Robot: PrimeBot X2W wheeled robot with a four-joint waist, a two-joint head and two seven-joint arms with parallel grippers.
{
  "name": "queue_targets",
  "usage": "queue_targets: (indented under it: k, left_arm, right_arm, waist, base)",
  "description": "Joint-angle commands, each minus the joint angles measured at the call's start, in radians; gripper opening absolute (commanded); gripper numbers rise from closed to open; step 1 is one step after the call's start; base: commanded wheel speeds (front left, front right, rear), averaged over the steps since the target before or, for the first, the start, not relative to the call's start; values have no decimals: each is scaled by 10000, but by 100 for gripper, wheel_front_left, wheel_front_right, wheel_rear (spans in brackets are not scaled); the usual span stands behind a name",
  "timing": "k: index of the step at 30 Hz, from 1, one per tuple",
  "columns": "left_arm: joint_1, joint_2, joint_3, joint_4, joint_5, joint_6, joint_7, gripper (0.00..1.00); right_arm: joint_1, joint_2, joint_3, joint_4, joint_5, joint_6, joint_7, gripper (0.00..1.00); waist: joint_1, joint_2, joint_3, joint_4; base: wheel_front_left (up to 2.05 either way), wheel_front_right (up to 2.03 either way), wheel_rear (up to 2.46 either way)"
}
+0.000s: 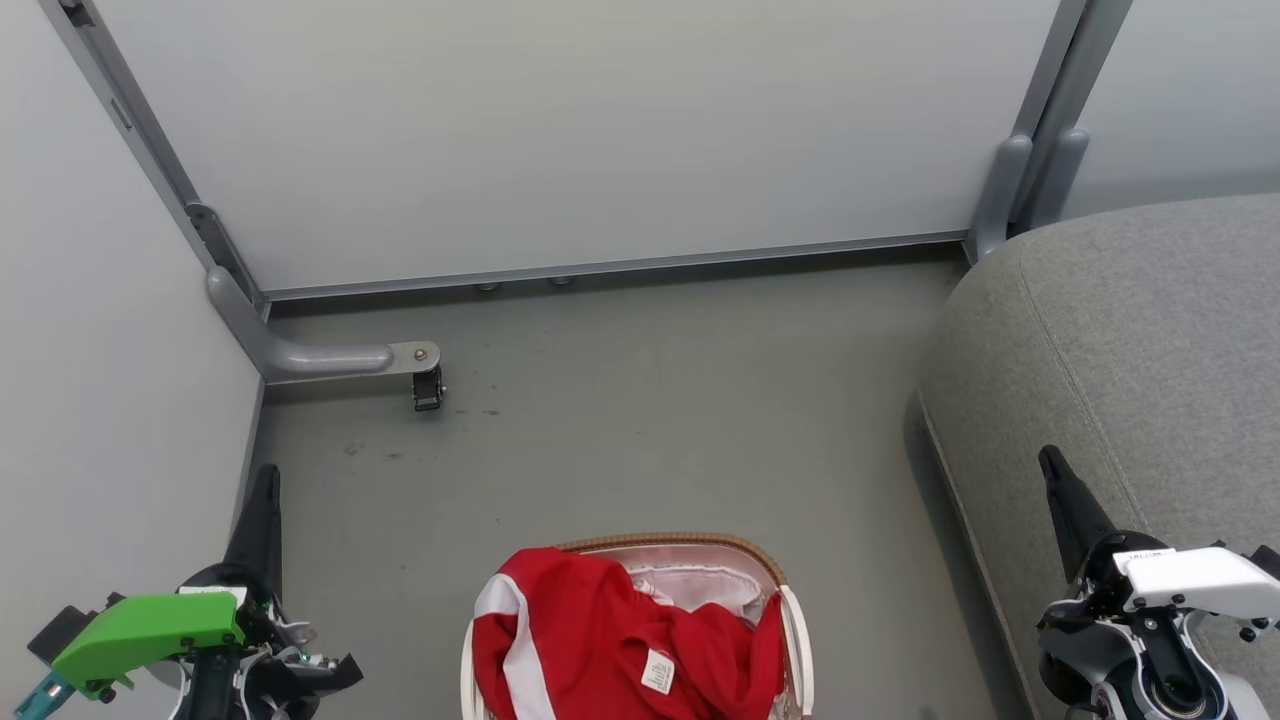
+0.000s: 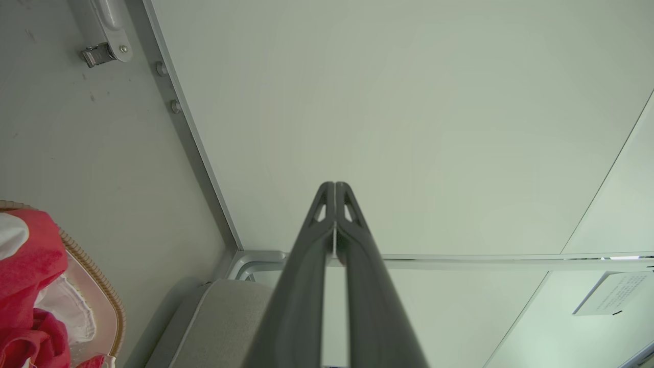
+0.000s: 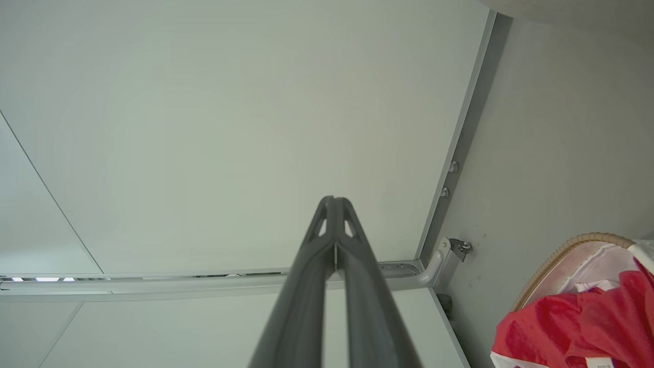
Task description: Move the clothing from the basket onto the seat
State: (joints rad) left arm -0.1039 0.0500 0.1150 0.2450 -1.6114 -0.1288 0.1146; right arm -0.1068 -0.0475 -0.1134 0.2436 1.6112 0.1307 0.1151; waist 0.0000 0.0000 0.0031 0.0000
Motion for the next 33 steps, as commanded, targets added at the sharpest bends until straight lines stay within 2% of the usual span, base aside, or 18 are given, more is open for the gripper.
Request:
queue_targets:
  k: [1, 28, 29, 30, 31, 33]
  left_arm:
    - [-115, 4, 5, -10, -32, -55, 15, 0]
    - [-116, 4, 5, -12, -32, -55, 15, 0]
    - [0, 0, -1, 2, 0, 0, -1, 100]
    - [16, -6, -5, 48, 0, 0, -3, 100]
    - [64, -21, -17, 142, 2, 10, -15, 100]
    - [225, -61, -34, 319, 2, 21, -18, 100]
  right_arm:
    - [-41, -59, -16, 0, 35, 0, 7, 0]
    - [-41, -59, -16, 0, 35, 0, 7, 0]
    - [0, 0, 1, 0, 0, 0, -1, 92]
    - [19, 15, 3, 42, -2, 0, -1, 85]
    - [82, 42, 16, 117, -4, 0, -6, 84]
    - [243, 111, 39, 306, -4, -4, -7, 100]
  waist:
    - [0, 0, 0, 0]
    - [0, 0, 0, 0]
    - [0, 0, 0, 0]
    - [0, 0, 0, 0]
    - [0, 0, 0, 0]
    - [0, 0, 0, 0]
  base:
    - [0, 0, 0]
    - [0, 0, 0]
    - [0, 0, 0]
    - [0, 0, 0]
    - [0, 0, 0]
    - [0, 0, 0]
